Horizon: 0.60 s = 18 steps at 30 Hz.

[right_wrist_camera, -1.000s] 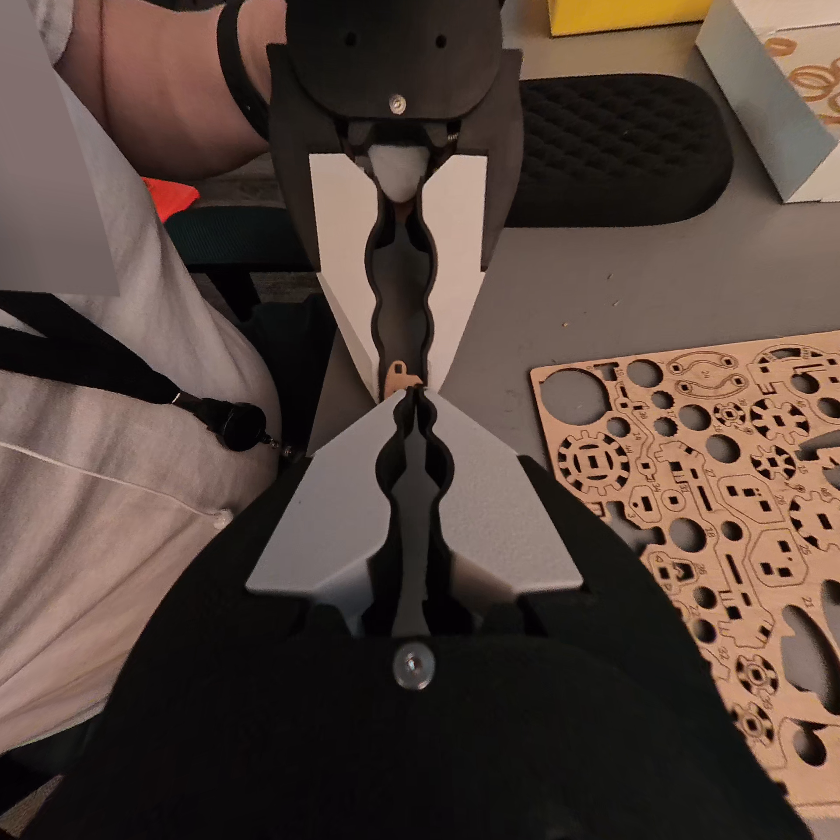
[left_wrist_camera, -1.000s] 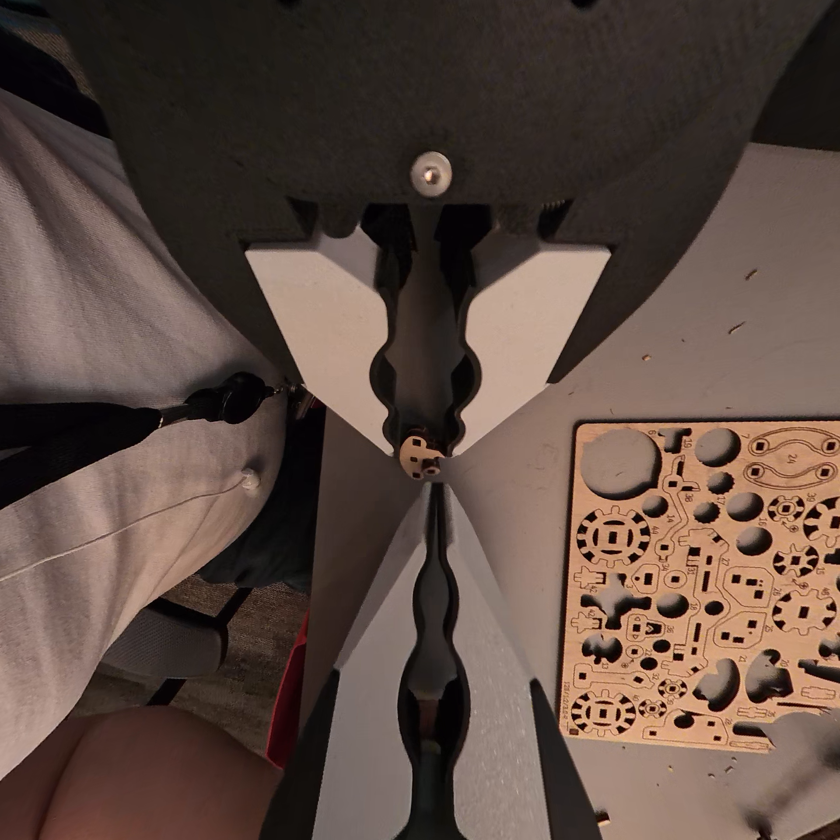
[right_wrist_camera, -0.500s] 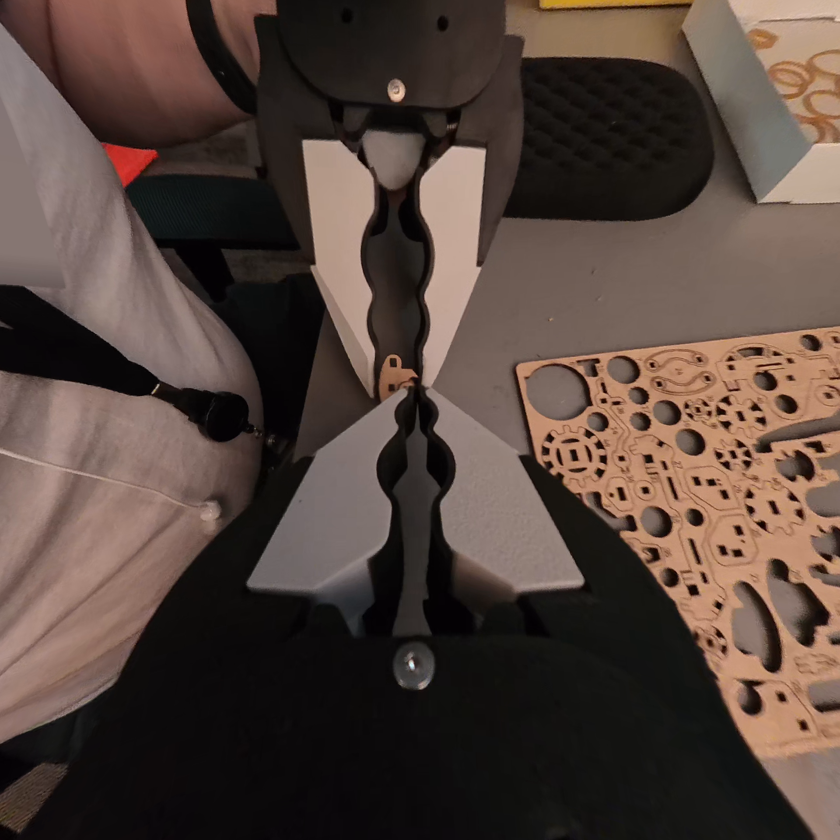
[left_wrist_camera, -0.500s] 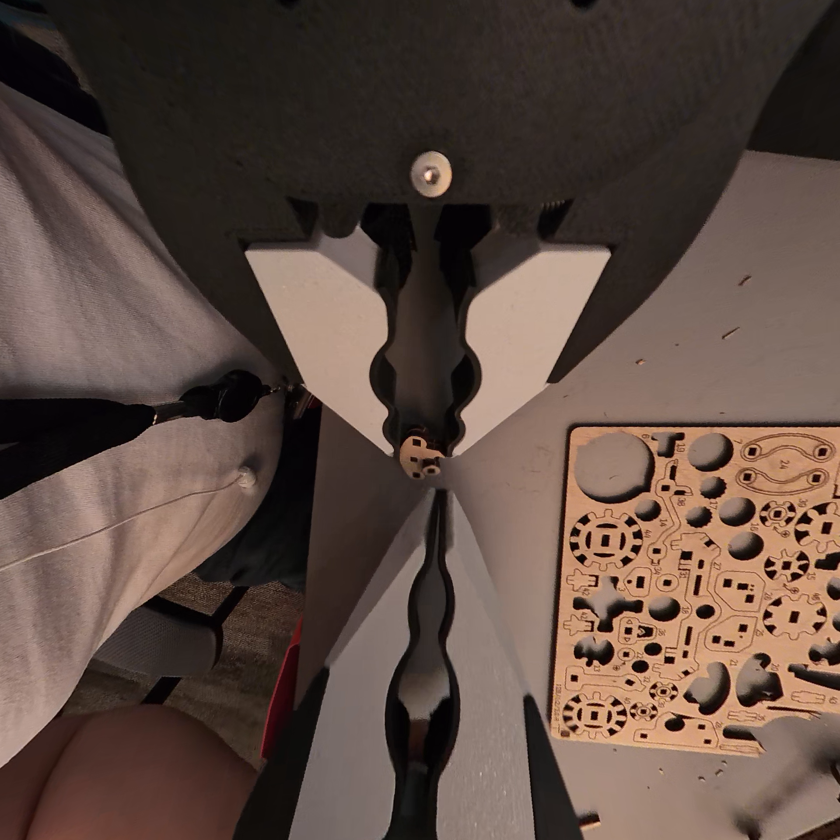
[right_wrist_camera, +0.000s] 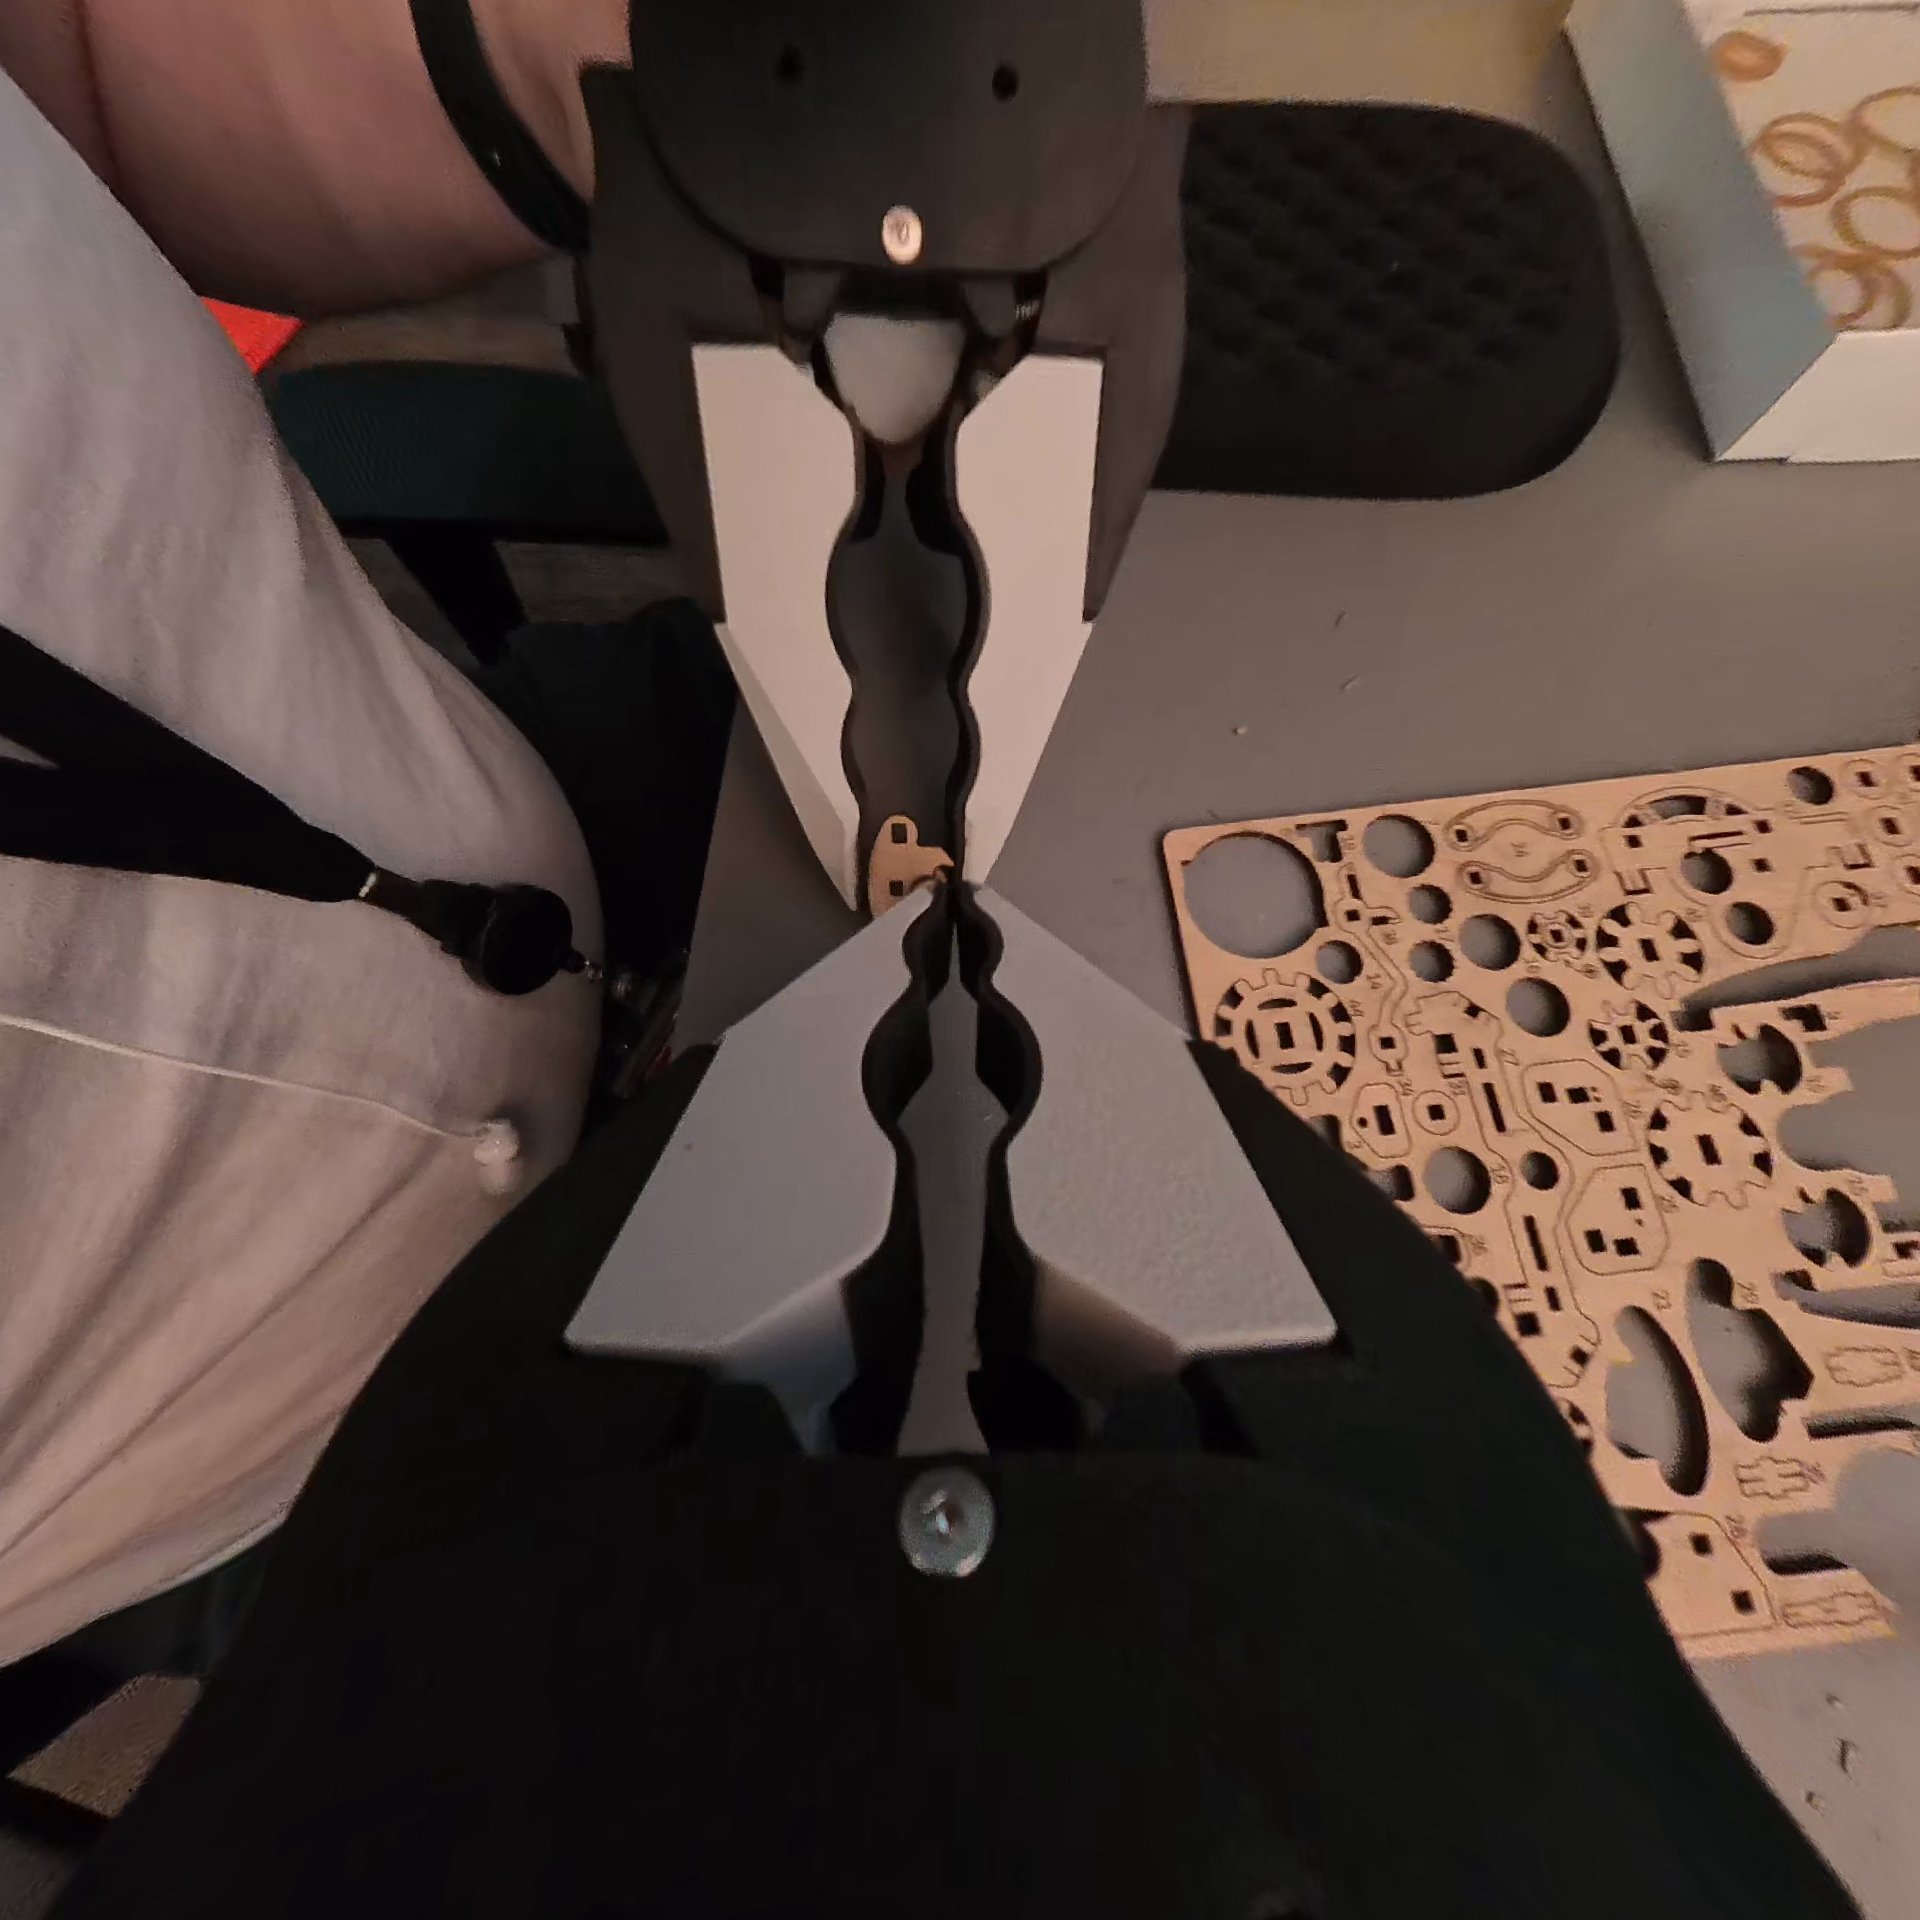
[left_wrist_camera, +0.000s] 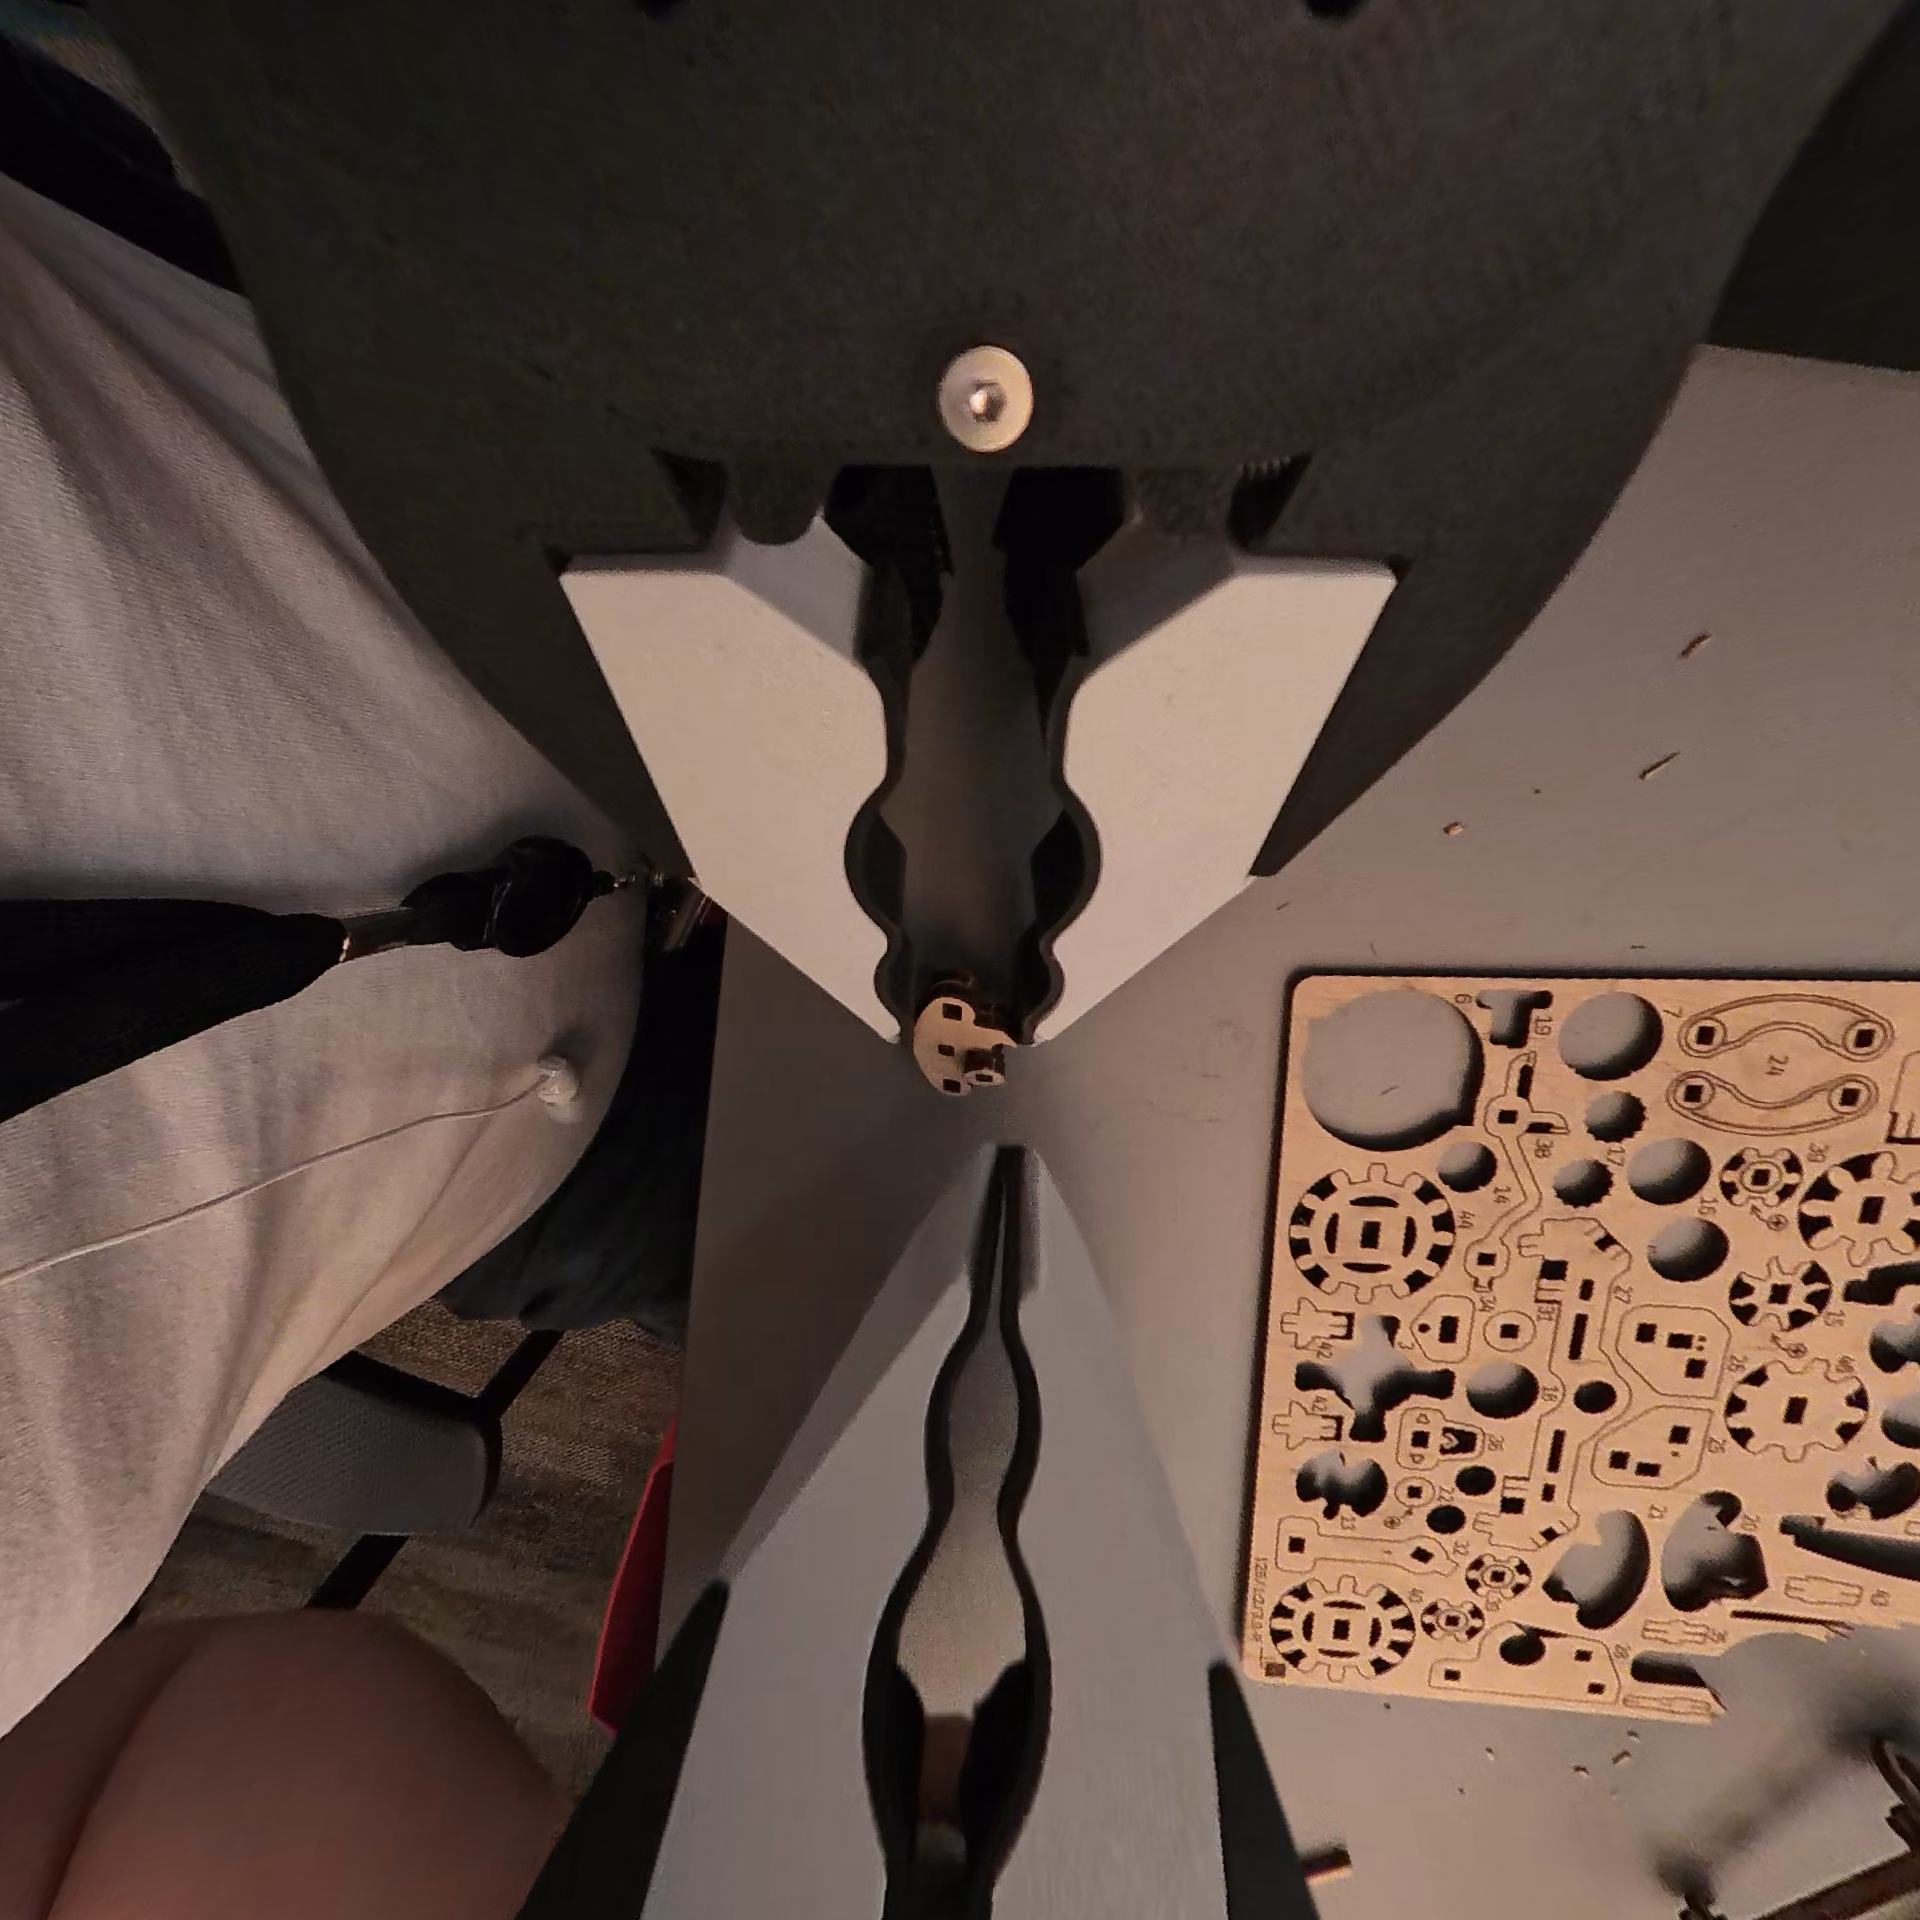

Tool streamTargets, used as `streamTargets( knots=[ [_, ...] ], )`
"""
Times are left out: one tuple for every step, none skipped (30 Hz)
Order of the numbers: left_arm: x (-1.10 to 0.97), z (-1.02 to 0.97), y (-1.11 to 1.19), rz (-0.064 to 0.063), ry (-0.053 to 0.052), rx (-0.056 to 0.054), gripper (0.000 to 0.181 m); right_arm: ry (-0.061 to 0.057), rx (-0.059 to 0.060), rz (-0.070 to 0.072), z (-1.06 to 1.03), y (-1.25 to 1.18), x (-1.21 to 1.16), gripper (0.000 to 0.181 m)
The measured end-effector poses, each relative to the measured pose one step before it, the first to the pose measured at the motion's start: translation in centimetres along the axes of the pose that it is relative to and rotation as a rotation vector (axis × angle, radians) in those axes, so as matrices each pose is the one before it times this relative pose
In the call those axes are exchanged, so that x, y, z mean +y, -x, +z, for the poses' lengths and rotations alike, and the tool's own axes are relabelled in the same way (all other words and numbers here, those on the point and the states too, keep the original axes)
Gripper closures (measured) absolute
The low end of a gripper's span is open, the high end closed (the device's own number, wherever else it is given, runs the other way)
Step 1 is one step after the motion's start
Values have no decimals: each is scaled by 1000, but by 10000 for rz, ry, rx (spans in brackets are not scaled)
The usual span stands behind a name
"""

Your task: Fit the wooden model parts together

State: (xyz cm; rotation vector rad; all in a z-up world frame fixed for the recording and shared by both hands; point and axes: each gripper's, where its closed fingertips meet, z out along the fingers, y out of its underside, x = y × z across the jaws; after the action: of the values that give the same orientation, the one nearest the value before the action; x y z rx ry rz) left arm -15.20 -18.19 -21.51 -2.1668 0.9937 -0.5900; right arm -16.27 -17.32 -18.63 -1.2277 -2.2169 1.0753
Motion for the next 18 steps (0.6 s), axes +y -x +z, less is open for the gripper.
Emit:
streamTargets(
  knots=[
    [-13,12,-5,1,-2,5,163,-66,-3,58,-282,-24,-189,181],
    [-15,21,-3,-6,-9,11,163,90,42,16,-167,-80,53,181],
    [-15,8,7,-12,-4,11,163,146,47,-19,-68,-87,199,181],
    [0,-3,5,-3,0,5,163,103,11,12,29,-47,173,181],
    [-1,0,2,3,-1,0,163,71,-56,48,124,53,171,181],
    [0,2,-11,1,0,-2,163,96,-54,29,151,86,207,181],
    [3,-1,5,0,2,-3,163,60,26,-17,96,-2,138,181],
    [4,-3,-5,-1,-1,-2,163,10,14,-6,-43,20,21,181],
    [-10,6,4,-4,-3,1,163,-43,-4,20,-179,42,-113,181],
    [-2,1,-1,-2,-1,0,163,-84,46,17,-233,-49,-205,181],
    [-5,4,7,0,0,1,163,-114,21,2,-84,-27,-216,181],
    [-9,6,1,-5,-3,3,163,-107,-110,33,298,149,-121,181],
    [-23,18,12,-3,-6,-3,163,-25,-238,70,817,341,69,181],
    [-15,7,35,31,1,-29,163,316,-308,101,1087,482,646,181],
    [74,-91,74,57,35,-53,164,-301,113,-25,-117,-75,-448,181],
    [35,-14,73,-82,15,-22,163,6,331,-185,-587,-359,-79,181],
    [-36,39,-9,-63,-41,17,163,-78,314,-158,-676,-334,-199,181],
    [-22,14,-7,28,-20,-6,163,-162,29,41,-600,-16,-352,181]
  ],
)
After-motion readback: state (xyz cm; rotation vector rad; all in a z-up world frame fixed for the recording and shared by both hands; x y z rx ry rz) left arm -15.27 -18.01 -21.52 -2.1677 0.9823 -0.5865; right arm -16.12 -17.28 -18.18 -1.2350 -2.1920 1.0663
